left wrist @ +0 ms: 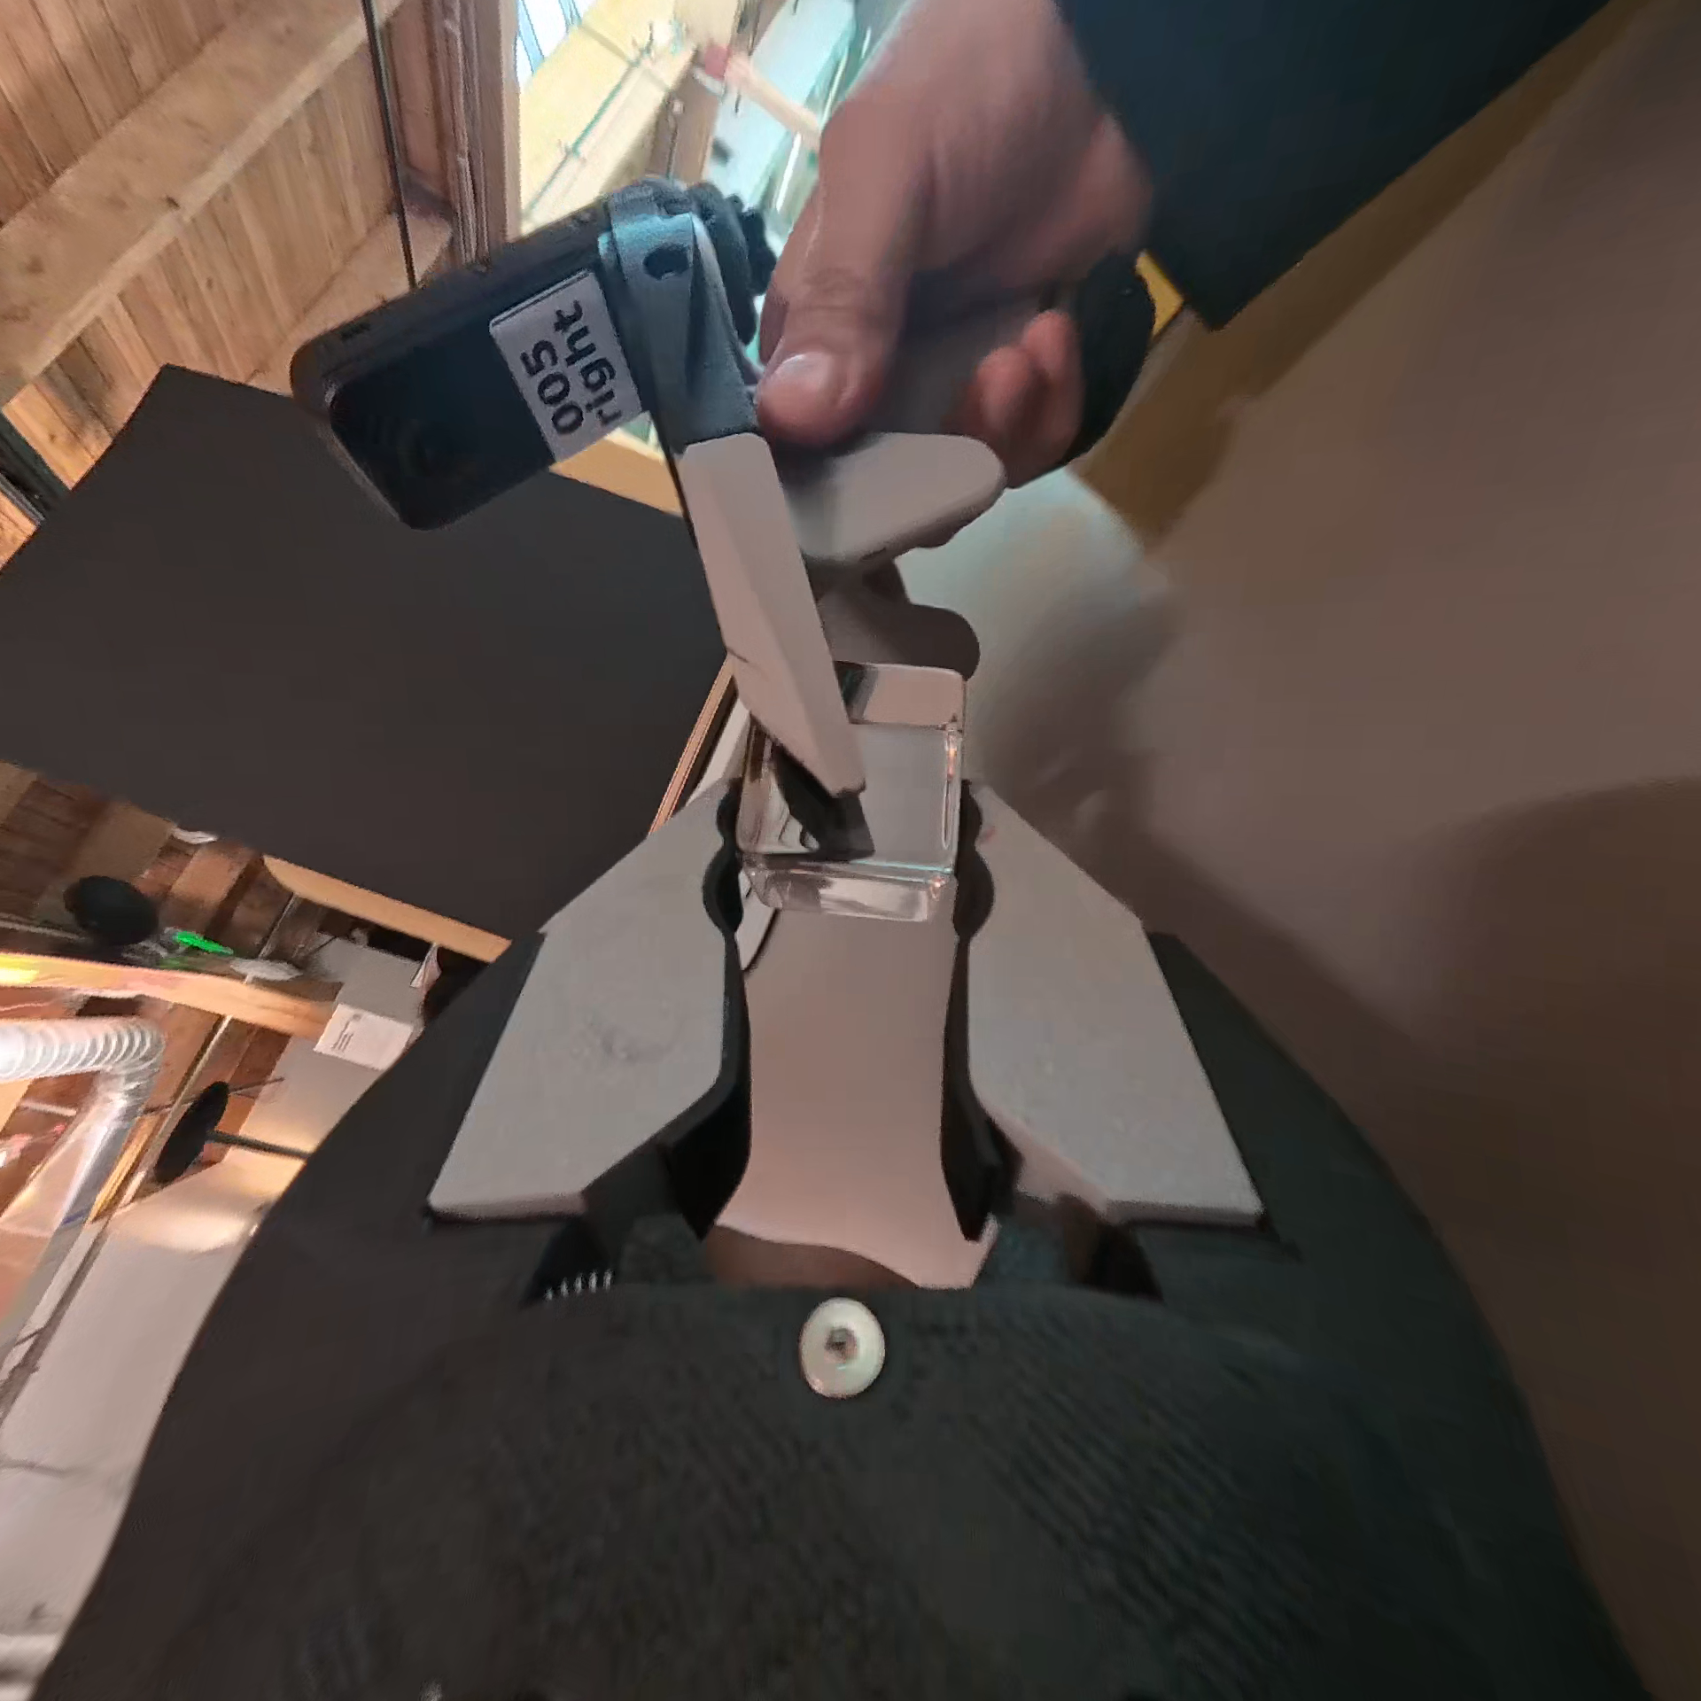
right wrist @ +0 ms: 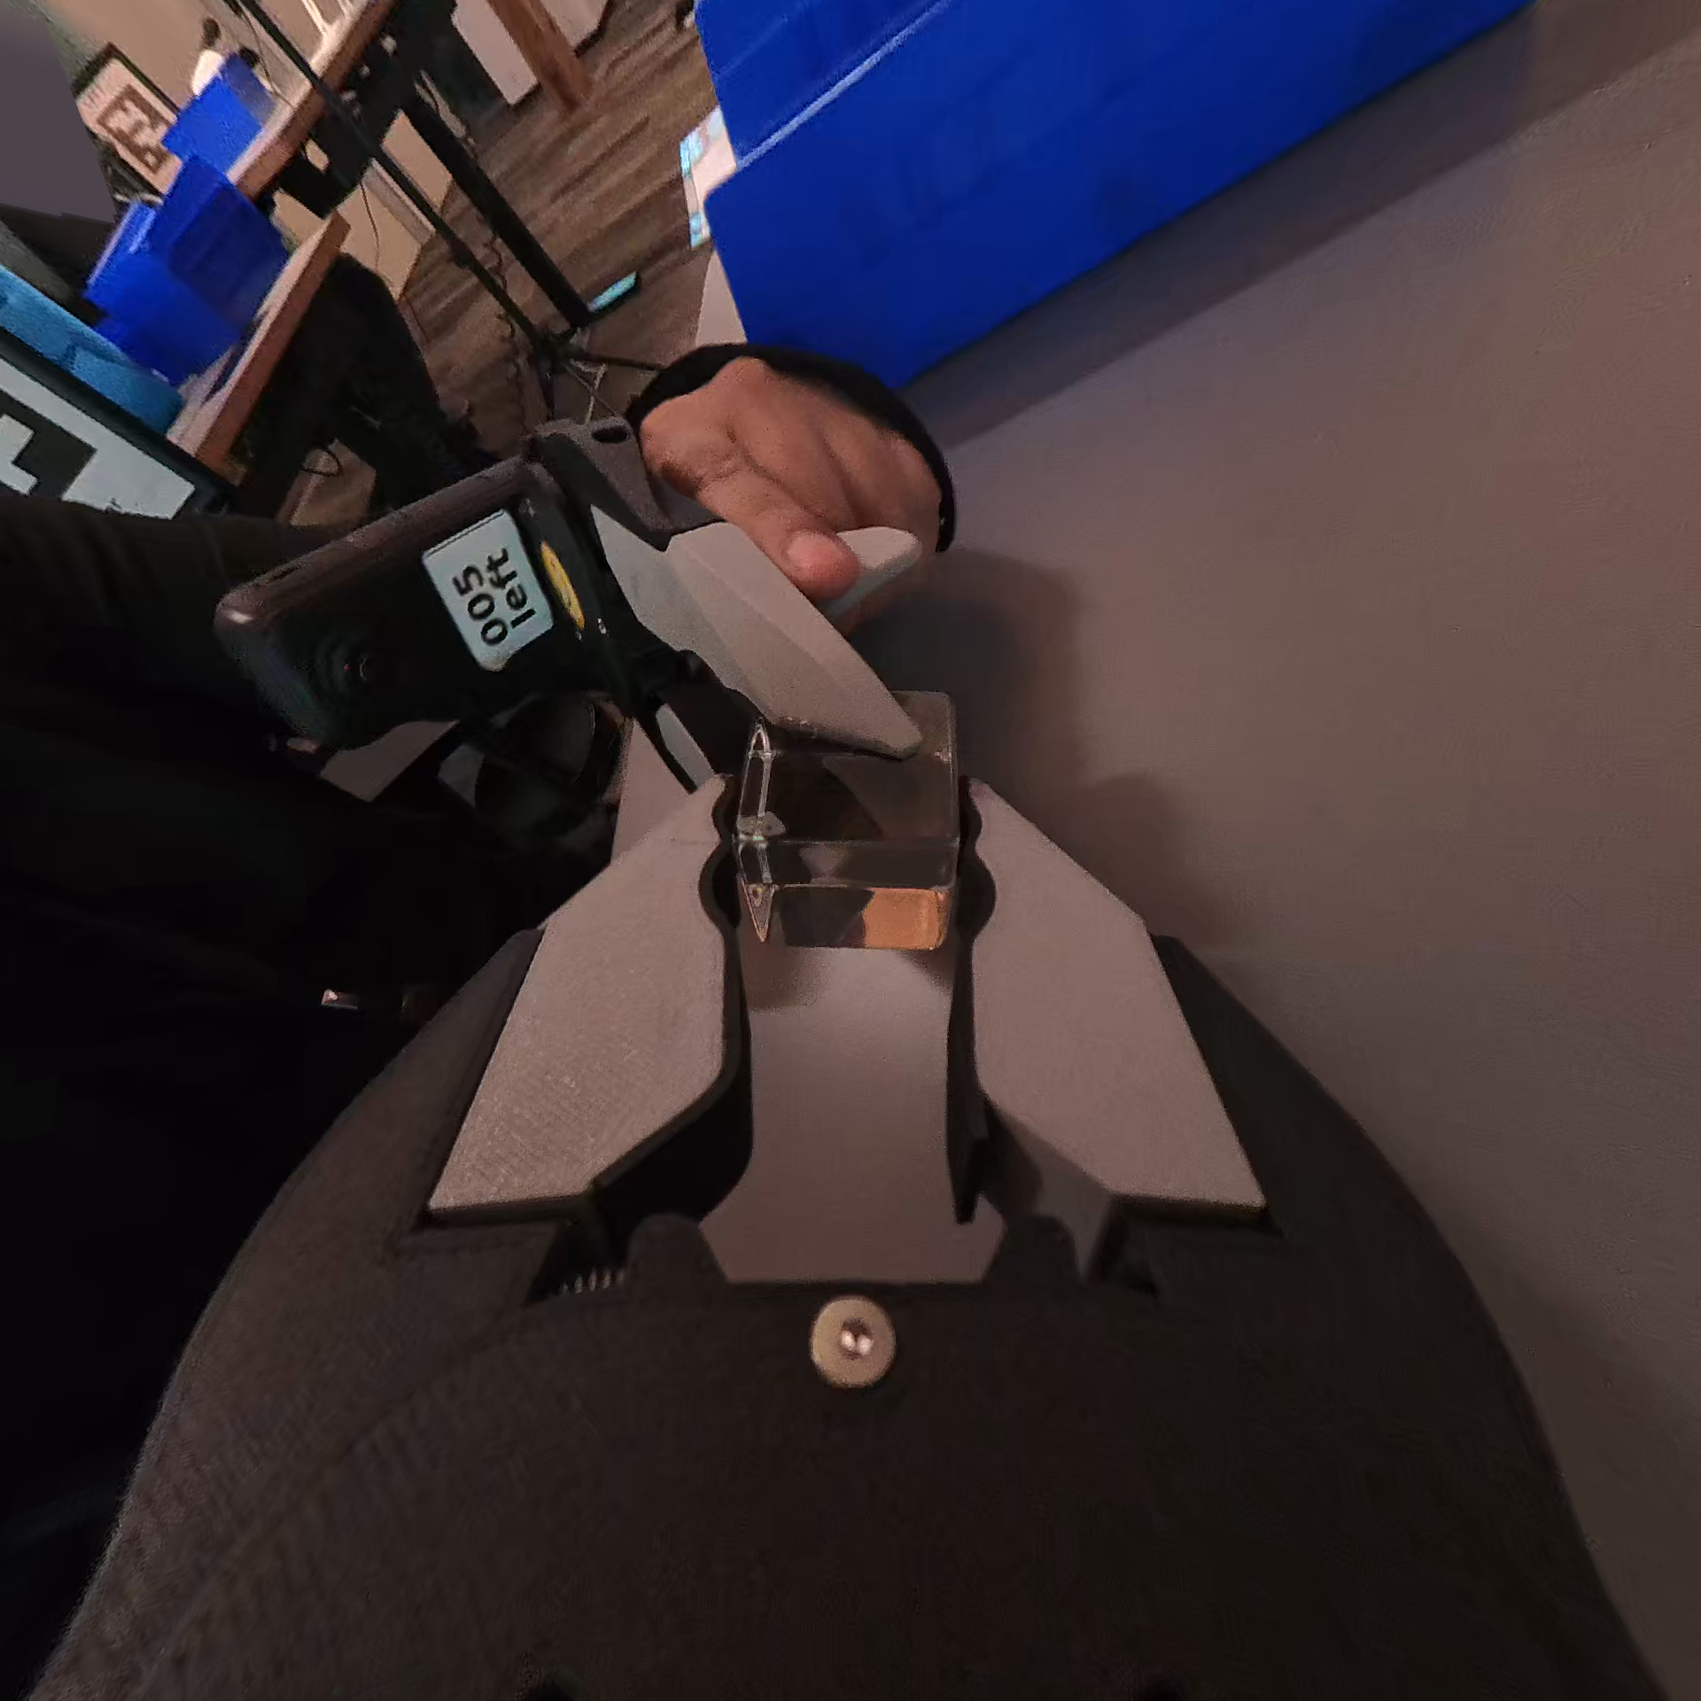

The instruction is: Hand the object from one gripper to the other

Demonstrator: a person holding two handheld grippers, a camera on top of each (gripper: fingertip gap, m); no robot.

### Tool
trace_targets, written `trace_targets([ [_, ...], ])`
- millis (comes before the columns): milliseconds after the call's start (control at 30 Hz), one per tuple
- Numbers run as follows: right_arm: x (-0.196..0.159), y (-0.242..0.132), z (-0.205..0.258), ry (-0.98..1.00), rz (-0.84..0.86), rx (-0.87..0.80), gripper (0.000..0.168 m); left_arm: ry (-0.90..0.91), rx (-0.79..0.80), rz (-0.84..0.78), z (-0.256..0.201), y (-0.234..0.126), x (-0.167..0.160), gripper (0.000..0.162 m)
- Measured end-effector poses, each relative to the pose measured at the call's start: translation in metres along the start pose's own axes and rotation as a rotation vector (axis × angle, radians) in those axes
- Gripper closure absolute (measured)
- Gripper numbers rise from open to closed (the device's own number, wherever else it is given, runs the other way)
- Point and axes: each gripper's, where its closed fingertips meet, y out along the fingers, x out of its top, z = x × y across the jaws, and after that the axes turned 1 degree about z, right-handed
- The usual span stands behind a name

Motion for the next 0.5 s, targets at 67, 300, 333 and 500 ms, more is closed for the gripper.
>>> trace_targets([
  [67,0.012,-0.004,-0.001,-0.016,-0.094,0.020,0.126,-0.030,0.027,0.025,0.010,0.001,-0.003,0.119],
  [300,0.044,-0.052,-0.003,-0.034,-0.442,0.025,0.117,-0.587,-0.023,-0.017,0.042,-0.003,-0.016,0.120],
  [333,0.044,-0.056,-0.003,-0.058,-0.458,0.002,0.116,-0.716,-0.076,-0.050,0.042,-0.004,-0.014,0.120],
  [500,0.038,-0.049,0.018,-0.274,-0.378,-0.050,0.099,-1.311,-0.476,-0.210,0.035,-0.015,0.002,0.120],
])
